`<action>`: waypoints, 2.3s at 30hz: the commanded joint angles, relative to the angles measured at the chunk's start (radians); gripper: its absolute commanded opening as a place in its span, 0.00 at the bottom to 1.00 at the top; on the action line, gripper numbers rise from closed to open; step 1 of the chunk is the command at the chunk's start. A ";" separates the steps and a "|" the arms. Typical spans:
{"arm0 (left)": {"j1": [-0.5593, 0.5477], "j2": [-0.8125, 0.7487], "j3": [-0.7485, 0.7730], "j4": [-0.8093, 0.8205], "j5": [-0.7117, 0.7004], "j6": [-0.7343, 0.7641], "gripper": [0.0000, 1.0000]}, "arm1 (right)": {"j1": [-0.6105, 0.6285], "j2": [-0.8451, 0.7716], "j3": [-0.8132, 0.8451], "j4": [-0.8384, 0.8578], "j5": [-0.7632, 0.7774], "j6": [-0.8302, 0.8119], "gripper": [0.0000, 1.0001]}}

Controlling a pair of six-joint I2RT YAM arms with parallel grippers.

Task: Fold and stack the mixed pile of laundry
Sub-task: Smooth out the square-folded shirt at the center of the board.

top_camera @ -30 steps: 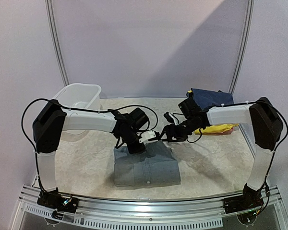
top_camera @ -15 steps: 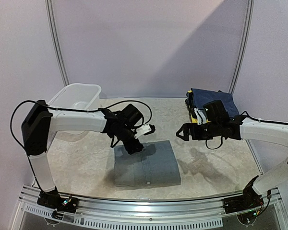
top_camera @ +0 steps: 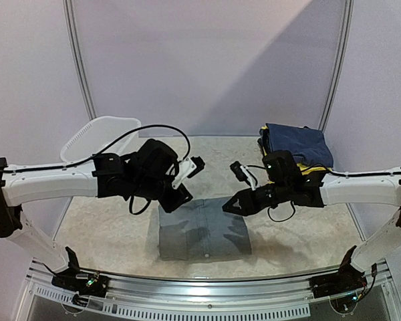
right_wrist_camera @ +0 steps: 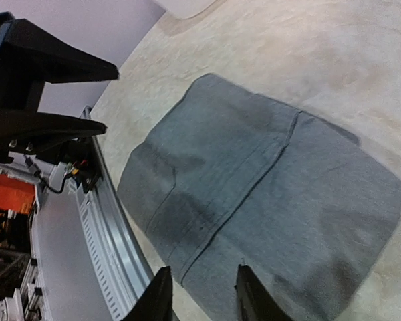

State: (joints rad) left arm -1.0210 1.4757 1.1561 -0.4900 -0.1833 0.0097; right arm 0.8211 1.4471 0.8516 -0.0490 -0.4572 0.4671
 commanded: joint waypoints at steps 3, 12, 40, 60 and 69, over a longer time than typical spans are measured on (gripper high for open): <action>-0.076 -0.015 -0.164 0.080 0.105 -0.219 0.26 | 0.096 0.139 0.019 0.040 -0.160 -0.034 0.19; -0.106 0.050 -0.221 0.135 0.116 -0.294 0.19 | 0.108 0.323 0.014 0.143 -0.222 -0.001 0.09; -0.150 0.107 -0.225 -0.008 0.039 -0.345 0.18 | 0.090 0.311 0.061 0.051 -0.192 -0.015 0.11; -0.183 0.104 -0.264 -0.011 0.059 -0.380 0.18 | -0.067 0.601 0.394 -0.014 -0.341 -0.085 0.12; -0.168 0.118 -0.365 -0.002 -0.016 -0.423 0.16 | -0.138 0.779 0.422 0.040 -0.384 -0.072 0.11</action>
State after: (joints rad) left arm -1.1885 1.5726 0.8303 -0.4927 -0.1623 -0.3843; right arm 0.7025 2.1662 1.2644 -0.0231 -0.8204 0.4015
